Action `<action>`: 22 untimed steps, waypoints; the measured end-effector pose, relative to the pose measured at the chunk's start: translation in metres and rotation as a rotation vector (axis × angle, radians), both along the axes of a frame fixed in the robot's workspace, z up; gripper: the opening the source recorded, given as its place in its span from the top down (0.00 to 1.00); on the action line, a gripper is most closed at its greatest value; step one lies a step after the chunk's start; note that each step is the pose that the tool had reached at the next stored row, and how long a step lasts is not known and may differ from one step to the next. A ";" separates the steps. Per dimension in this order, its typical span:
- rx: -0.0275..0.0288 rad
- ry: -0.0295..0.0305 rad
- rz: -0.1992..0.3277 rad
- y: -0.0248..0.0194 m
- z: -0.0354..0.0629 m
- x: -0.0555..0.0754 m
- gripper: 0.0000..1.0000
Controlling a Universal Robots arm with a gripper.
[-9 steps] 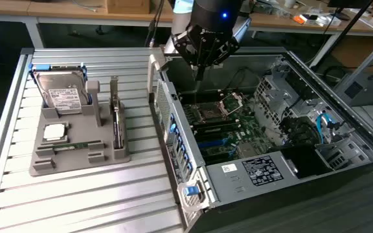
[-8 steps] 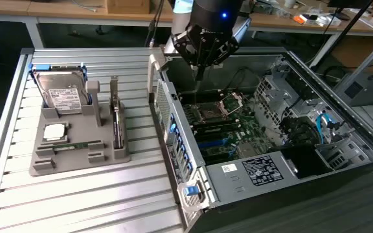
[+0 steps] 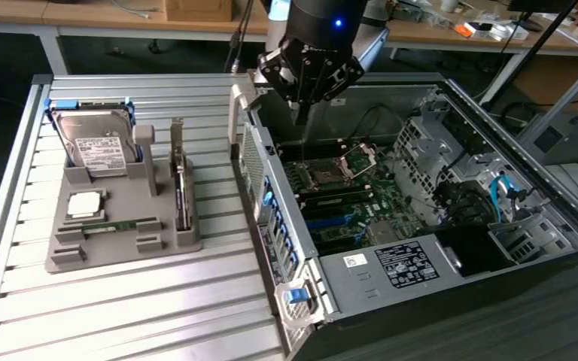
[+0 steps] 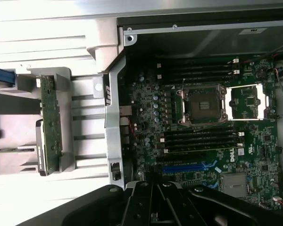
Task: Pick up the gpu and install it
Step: 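Reach for the gpu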
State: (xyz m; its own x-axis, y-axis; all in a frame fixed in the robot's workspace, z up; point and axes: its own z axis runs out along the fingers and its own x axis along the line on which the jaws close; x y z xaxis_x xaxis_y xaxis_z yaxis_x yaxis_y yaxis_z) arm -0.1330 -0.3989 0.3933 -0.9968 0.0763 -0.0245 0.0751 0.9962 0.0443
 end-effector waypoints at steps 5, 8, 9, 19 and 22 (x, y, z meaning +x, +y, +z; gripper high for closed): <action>0.0001 0.0000 0.000 0.0000 0.0000 -0.003 0.89; 0.0000 0.0000 0.000 0.0000 0.0000 -0.006 0.89; 0.0001 0.0000 0.000 0.0000 0.0000 -0.006 0.89; 0.0001 0.0000 0.000 0.0000 0.0000 -0.013 0.89; 0.0001 0.0000 0.000 0.0000 0.0000 -0.015 0.89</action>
State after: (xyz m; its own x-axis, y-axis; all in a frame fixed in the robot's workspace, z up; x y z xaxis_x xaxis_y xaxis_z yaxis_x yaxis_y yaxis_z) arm -0.1477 -0.3989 0.3933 -0.9968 0.0762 -0.0246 0.0751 0.9962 0.0444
